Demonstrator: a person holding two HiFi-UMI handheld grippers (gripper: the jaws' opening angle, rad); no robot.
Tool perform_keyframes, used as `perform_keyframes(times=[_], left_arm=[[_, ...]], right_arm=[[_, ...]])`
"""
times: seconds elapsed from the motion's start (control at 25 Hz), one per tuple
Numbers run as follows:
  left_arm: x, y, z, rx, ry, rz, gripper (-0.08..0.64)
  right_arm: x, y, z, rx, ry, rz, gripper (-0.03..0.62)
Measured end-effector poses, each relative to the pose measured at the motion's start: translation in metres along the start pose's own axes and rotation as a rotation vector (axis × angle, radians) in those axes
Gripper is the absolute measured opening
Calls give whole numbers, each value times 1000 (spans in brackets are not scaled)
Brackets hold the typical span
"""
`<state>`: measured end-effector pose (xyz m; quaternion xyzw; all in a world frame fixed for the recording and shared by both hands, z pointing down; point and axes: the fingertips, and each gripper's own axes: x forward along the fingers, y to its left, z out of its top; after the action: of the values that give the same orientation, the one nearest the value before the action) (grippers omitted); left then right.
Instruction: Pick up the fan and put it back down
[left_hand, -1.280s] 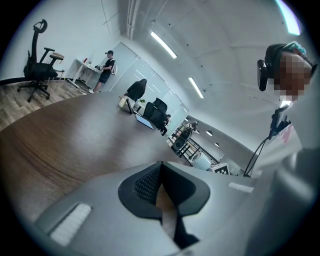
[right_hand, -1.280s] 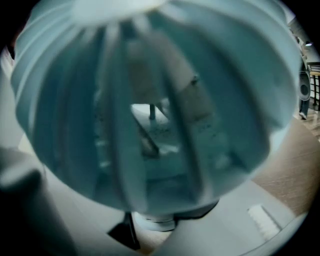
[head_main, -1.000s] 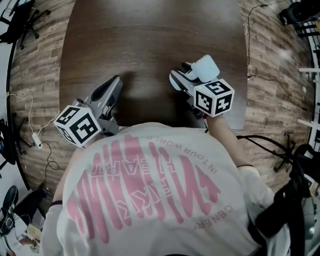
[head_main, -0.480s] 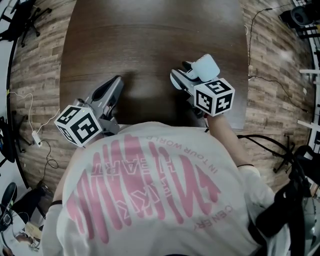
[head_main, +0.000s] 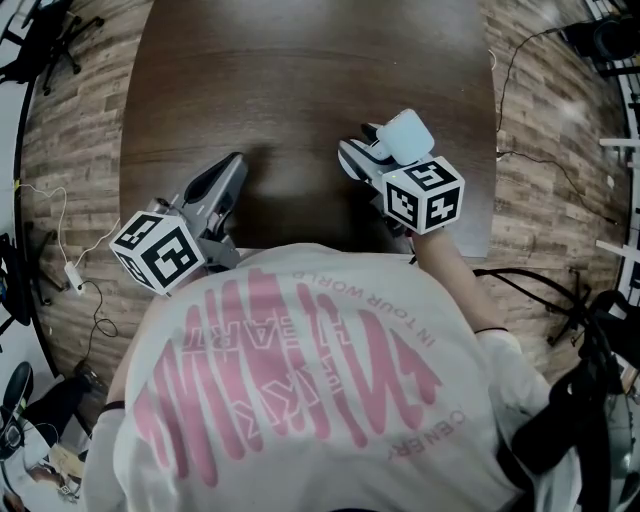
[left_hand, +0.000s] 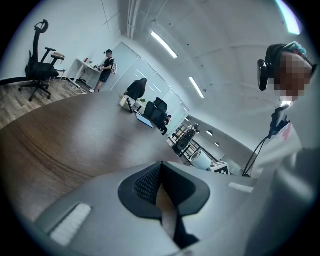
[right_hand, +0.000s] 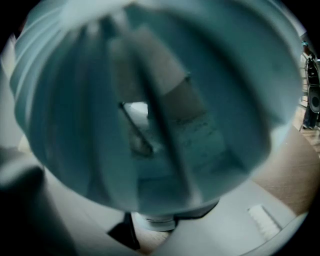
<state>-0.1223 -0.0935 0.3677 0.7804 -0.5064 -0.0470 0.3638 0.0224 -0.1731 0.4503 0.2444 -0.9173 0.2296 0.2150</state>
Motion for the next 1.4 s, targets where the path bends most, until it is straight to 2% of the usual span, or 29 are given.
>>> perform_keyframes(times=[0.24,0.56,0.8,1.24,1.4], left_arm=[[1,-2,0,0,9,4,15],[2,-4,-1,0,-1,-5,15],[-4,-5,-2,-3,9,6,15],[-4,-6,-6,-14,-17,9,15],[-3,-7,-5,-11,2,22,15]], right_arm=[[1,1,-1,-13,1,-3,210],[4,10,-9,-105,39,-4,224],[5,13,-7,-90,38,0,224],[4,11,-10,-115,41,8,227],[7,13,-10,-138,46,11,230]])
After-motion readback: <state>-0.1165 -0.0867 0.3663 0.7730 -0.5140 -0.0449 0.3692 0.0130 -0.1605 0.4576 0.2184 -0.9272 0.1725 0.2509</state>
